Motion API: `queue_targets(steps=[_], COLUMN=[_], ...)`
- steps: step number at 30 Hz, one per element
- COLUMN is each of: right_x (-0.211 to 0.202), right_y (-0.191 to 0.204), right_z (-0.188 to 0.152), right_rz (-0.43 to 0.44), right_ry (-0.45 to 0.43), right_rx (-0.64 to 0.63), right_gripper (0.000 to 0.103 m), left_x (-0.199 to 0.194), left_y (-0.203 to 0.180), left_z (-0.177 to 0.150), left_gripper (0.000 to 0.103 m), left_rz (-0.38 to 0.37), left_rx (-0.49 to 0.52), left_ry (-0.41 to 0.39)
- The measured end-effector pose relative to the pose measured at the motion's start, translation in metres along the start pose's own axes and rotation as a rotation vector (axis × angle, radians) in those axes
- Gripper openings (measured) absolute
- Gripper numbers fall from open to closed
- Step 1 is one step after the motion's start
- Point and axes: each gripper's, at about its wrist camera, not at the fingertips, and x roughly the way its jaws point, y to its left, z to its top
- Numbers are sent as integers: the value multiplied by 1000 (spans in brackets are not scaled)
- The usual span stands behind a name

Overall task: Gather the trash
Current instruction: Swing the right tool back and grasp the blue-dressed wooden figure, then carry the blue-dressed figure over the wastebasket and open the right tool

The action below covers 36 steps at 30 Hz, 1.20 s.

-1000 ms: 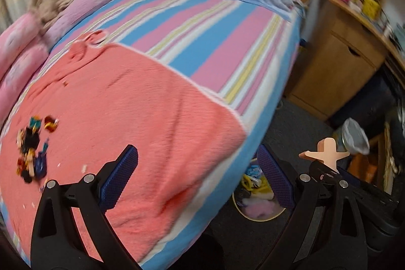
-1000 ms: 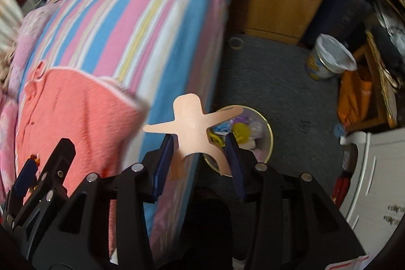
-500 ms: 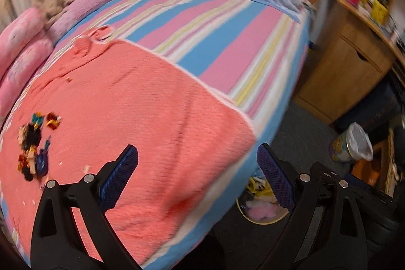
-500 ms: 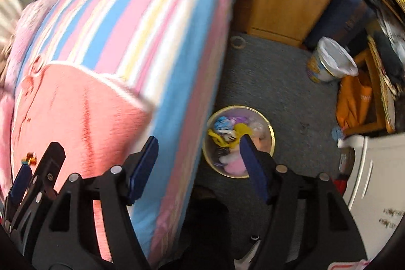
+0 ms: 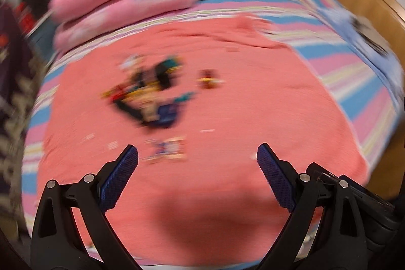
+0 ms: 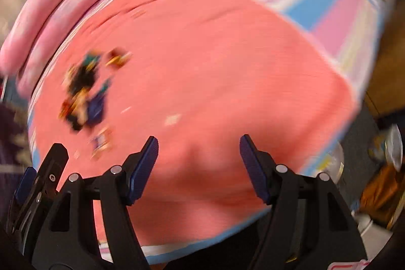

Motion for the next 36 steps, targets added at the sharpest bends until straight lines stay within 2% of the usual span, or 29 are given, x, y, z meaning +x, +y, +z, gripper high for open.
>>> queue_targets(steps=[3,6,12,21,30,33,36], right_x=[15,30,66,110,138,140,139], right_y=[55,91,142,178,185,181,176], right_z=[-9,-18,-30,-36,-32,-32,-32], right_rz=[34,53,49,-1,-63,-61,-40], right_ry=[33,65,115,148,145,142,146], right_rx=[-114,-191,-303,-374,-394,-389,-367], right_gripper=[64,64,64,68,67,62,61], left_x=[8,19,51,87,122,124,120], left_y=[52,95,140,168,171,170,167], left_z=[-3,-9,-19,-30,-31,-31,-31], left_gripper=[92,92,92,92,92,92,92], left_rz=[75,134,190,215,187,169,157], left_rx=[-98,-180,-260,-291,-279,-274,-276], left_ry=[20,49,95,131,175,181,175])
